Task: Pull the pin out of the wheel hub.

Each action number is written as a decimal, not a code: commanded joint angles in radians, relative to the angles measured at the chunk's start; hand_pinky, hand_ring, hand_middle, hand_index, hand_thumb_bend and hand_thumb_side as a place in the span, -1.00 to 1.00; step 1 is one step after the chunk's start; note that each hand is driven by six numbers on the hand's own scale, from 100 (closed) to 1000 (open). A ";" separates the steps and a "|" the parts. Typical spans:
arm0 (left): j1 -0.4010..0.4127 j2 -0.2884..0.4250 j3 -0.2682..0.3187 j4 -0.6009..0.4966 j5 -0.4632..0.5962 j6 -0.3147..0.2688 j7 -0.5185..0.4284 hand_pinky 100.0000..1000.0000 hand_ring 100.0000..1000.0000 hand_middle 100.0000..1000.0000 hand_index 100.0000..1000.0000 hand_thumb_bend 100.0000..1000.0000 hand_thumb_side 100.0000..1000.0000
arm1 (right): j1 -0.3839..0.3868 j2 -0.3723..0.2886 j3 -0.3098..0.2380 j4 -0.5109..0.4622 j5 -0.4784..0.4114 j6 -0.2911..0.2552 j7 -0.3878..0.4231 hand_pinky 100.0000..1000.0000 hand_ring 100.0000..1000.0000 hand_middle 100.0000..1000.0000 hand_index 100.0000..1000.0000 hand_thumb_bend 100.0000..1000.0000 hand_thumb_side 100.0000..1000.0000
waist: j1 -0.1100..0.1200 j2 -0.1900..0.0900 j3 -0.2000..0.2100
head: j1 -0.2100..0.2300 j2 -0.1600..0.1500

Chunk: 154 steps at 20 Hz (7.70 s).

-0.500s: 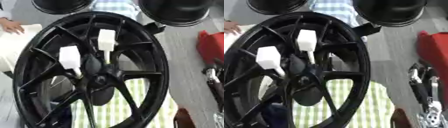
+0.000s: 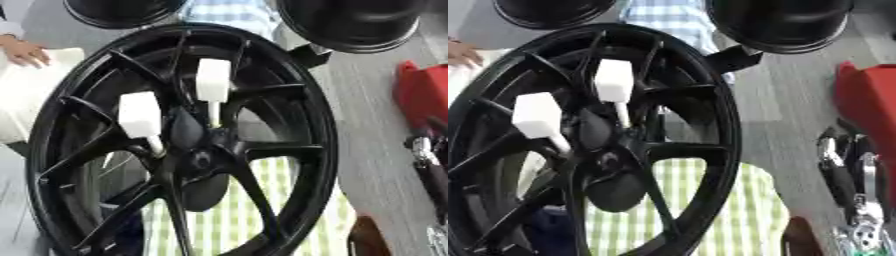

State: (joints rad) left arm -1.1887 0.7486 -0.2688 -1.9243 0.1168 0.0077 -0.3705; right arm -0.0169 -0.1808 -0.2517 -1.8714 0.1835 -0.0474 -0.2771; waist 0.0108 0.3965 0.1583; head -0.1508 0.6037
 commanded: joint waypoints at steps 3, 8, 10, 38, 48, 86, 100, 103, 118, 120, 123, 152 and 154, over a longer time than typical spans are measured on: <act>-0.038 0.029 -0.019 -0.002 -0.022 0.022 -0.037 0.35 0.13 0.17 0.60 -1.00 -0.67 | 0.001 -0.014 -0.002 -0.021 0.009 0.002 -0.001 0.43 0.21 0.00 0.71 -1.00 0.24 | 0.002 -0.028 0.000 | 0.001 -0.008; -0.106 0.013 -0.090 -0.050 -0.092 0.094 -0.207 0.50 0.30 0.35 0.67 -1.00 -0.67 | 0.003 -0.013 0.000 -0.021 0.012 0.003 0.000 0.43 0.21 0.00 0.71 -1.00 0.24 | 0.003 -0.030 0.000 | 0.000 -0.005; -0.136 0.003 -0.119 -0.069 -0.115 0.123 -0.278 0.53 0.35 0.40 0.69 -1.00 -0.65 | 0.004 -0.014 0.001 -0.020 0.014 0.004 0.001 0.43 0.21 0.00 0.71 -1.00 0.24 | 0.003 -0.031 0.000 | -0.001 -0.003; -0.169 -0.052 -0.338 0.208 -0.523 0.047 -0.536 0.75 0.59 0.60 0.75 -0.83 0.44 | -0.003 -0.007 0.005 -0.016 0.027 0.010 0.003 0.43 0.21 0.00 0.71 -1.00 0.25 | 0.000 -0.021 -0.003 | -0.003 0.004; -0.116 -0.001 -0.272 0.183 -0.489 -0.021 -0.536 0.92 0.67 0.59 0.82 -0.85 1.00 | -0.003 -0.007 0.004 -0.017 0.028 0.011 0.000 0.43 0.21 0.00 0.70 -1.00 0.25 | 0.000 -0.019 0.001 | -0.003 0.006; -0.053 0.034 -0.324 0.285 -0.549 -0.049 -0.536 0.89 0.70 0.56 0.84 -0.40 0.55 | -0.003 -0.012 0.002 -0.014 0.022 0.014 -0.017 0.42 0.18 -0.02 0.69 -1.00 0.24 | 0.006 -0.019 0.001 | 0.003 0.009; -0.046 0.009 -0.356 0.320 -0.580 -0.051 -0.536 0.84 0.64 0.48 0.76 -0.35 0.92 | -0.005 -0.010 0.002 -0.012 0.020 0.016 -0.017 0.42 0.18 -0.02 0.68 -1.00 0.25 | 0.003 -0.017 -0.002 | 0.008 0.012; -0.044 0.006 -0.364 0.325 -0.583 -0.060 -0.536 0.83 0.64 0.48 0.76 -0.33 0.94 | -0.005 -0.010 0.002 -0.012 0.019 0.016 -0.017 0.42 0.18 -0.02 0.68 -1.00 0.25 | 0.003 -0.017 -0.002 | 0.009 0.013; -0.044 -0.003 -0.359 0.308 -0.590 -0.071 -0.536 0.66 0.43 0.12 0.63 -0.57 0.57 | -0.004 -0.012 0.000 -0.010 0.013 0.017 -0.020 0.42 0.18 -0.02 0.68 -1.00 0.25 | 0.002 -0.019 -0.001 | 0.014 0.013; -0.043 -0.001 -0.348 0.296 -0.574 -0.049 -0.536 0.46 0.20 -0.09 0.52 -0.79 0.28 | -0.003 -0.012 -0.001 -0.009 0.013 0.019 -0.022 0.42 0.18 -0.02 0.68 -1.00 0.26 | 0.002 -0.019 0.000 | 0.013 0.014; -0.039 0.002 -0.331 0.280 -0.538 -0.007 -0.536 0.20 0.00 -0.26 0.36 -1.00 0.13 | -0.003 -0.012 -0.002 -0.008 0.013 0.022 -0.026 0.42 0.18 -0.02 0.68 -1.00 0.26 | 0.002 -0.019 0.000 | 0.012 0.015; 0.064 0.127 0.173 0.311 -0.324 0.373 -0.228 -0.42 -0.52 -0.87 -0.35 -1.00 -0.63 | 0.001 -0.014 -0.033 -0.017 -0.002 0.030 -0.062 0.42 0.18 -0.02 0.68 -1.00 0.25 | 0.000 -0.028 0.037 | -0.022 0.028; 0.112 0.133 0.294 0.452 -0.307 0.348 -0.049 -0.38 -0.51 -0.86 -0.32 -1.00 -0.60 | -0.001 -0.017 -0.033 -0.019 -0.005 0.028 -0.063 0.42 0.18 -0.02 0.68 -1.00 0.24 | 0.003 -0.026 0.029 | -0.018 0.025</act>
State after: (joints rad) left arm -1.0689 0.8375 -0.0483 -1.5269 -0.1884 0.3569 -0.4924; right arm -0.0167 -0.1806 -0.2771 -1.8684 0.1855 -0.0174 -0.3353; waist 0.0127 0.3954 0.1852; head -0.1666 0.6305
